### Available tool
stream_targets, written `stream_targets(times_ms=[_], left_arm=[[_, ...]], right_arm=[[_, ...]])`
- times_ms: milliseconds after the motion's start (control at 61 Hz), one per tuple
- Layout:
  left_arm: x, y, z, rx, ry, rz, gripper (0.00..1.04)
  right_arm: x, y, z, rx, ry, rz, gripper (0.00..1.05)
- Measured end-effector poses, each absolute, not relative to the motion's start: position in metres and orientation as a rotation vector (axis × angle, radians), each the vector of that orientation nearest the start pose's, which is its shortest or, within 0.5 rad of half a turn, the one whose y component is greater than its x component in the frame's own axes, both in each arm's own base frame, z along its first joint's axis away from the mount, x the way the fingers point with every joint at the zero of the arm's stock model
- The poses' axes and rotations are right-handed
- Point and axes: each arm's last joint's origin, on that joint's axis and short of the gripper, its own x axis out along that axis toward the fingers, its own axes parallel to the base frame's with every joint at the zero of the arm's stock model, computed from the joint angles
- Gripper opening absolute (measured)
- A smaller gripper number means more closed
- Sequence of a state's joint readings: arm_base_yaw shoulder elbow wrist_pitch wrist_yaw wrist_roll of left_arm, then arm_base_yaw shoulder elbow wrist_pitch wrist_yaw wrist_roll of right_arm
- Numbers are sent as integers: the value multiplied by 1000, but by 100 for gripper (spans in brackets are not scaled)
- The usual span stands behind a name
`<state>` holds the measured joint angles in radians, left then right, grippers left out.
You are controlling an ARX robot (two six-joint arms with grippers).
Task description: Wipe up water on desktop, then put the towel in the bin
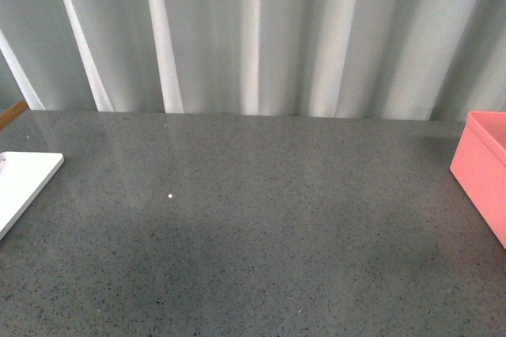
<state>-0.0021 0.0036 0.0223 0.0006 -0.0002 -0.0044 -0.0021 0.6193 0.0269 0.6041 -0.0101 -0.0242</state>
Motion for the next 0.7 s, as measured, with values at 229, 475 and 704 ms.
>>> stream_targets(times_ms=[229,475,704], left_arm=[[96,0,171,-4,-20,-2,98],[96,0,171,-4,-20,-2,98],[96,0,171,-4,-20,-2,98]], right_arm=[[128,0,174,-19,-21,6,3],[120,0,175,-17,-26,4,3],[114,0,175,-14,-27,2,3]])
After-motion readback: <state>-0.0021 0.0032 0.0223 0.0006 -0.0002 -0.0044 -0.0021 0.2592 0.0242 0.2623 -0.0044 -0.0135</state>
